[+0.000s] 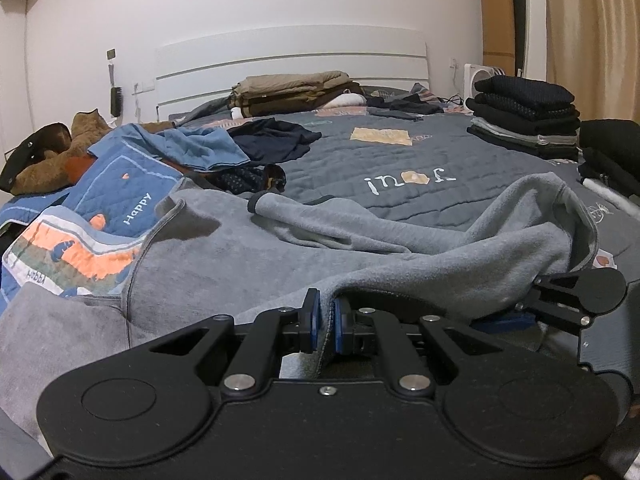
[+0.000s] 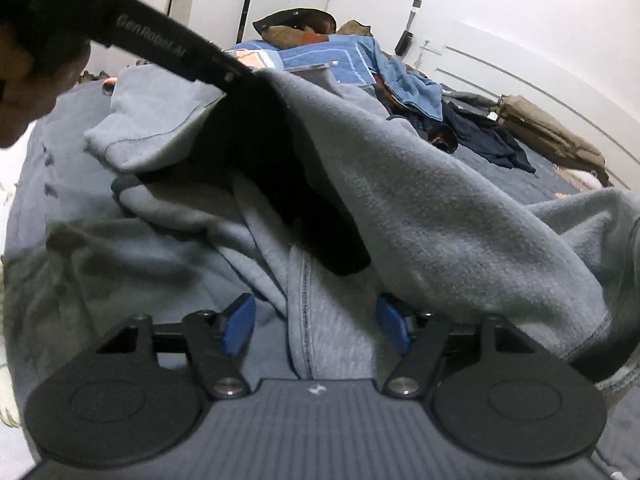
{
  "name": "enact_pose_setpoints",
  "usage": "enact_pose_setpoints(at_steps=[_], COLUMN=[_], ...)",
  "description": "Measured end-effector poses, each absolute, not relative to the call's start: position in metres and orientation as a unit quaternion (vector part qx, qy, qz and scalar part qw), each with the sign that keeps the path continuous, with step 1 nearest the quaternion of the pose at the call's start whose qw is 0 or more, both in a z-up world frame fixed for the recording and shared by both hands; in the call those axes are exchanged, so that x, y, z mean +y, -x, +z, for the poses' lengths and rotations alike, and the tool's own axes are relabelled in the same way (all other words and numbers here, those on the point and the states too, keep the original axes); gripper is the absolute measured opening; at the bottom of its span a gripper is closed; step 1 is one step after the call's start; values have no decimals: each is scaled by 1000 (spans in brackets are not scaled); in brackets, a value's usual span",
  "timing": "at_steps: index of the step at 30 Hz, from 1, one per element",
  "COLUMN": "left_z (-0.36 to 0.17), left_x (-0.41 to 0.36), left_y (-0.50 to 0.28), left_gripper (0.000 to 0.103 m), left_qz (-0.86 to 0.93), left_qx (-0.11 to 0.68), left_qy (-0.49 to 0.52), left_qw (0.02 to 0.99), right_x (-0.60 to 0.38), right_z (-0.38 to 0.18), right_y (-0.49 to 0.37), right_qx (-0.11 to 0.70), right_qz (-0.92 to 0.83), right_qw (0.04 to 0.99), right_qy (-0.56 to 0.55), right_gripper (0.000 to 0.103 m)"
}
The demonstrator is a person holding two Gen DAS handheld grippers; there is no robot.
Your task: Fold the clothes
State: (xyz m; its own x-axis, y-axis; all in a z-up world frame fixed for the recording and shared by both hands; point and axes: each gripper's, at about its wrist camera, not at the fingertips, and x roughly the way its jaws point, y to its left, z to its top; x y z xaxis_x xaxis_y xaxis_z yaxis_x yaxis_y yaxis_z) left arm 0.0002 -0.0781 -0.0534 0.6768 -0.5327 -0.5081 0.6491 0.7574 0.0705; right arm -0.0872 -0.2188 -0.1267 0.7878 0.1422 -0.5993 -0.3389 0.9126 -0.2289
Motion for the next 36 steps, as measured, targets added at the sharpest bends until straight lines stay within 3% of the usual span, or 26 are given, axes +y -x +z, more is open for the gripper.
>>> enact_pose_setpoints(at_steps=[1, 2, 5, 20, 21, 23, 24, 28, 36], left_z=[-53, -53, -53, -57, -57, -56, -53, -40, -58], left_x=[-78, -78, -78, -80, -80, -81, -79, -71, -92], left_y=[-1, -1, -2, -2, 0, 3, 6, 17, 41], left_gripper=[8, 8, 8, 13, 15, 37, 39, 39, 38], left_qz=[-325, -325, -325, -333, -332, -330, -331, -358, -449], left_qx=[236, 237, 238, 247, 244, 239, 227, 197, 228], left_qy=[-123, -123, -125, -135, -139, -147, -143, -130, -211], left_qw=[907, 907, 907, 900, 900, 901, 904, 903, 838], right_x=[-219, -221, -227, -298, -304, -316, -321, -328, -341], right_z=[-127, -127, -119, -46, -45, -45, -45, -46, -48], right_y=[87, 86, 86, 107, 108, 108, 108, 107, 106], right_qx=[298, 301, 302, 240, 235, 229, 226, 224, 220], right_qz=[127, 124, 126, 132, 131, 124, 121, 120, 118], right_qw=[931, 931, 934, 959, 958, 956, 954, 950, 942], right_qy=[168, 163, 142, -79, -97, -138, -156, -179, -225], right_gripper=[33, 20, 9, 5, 5, 5, 5, 5, 5])
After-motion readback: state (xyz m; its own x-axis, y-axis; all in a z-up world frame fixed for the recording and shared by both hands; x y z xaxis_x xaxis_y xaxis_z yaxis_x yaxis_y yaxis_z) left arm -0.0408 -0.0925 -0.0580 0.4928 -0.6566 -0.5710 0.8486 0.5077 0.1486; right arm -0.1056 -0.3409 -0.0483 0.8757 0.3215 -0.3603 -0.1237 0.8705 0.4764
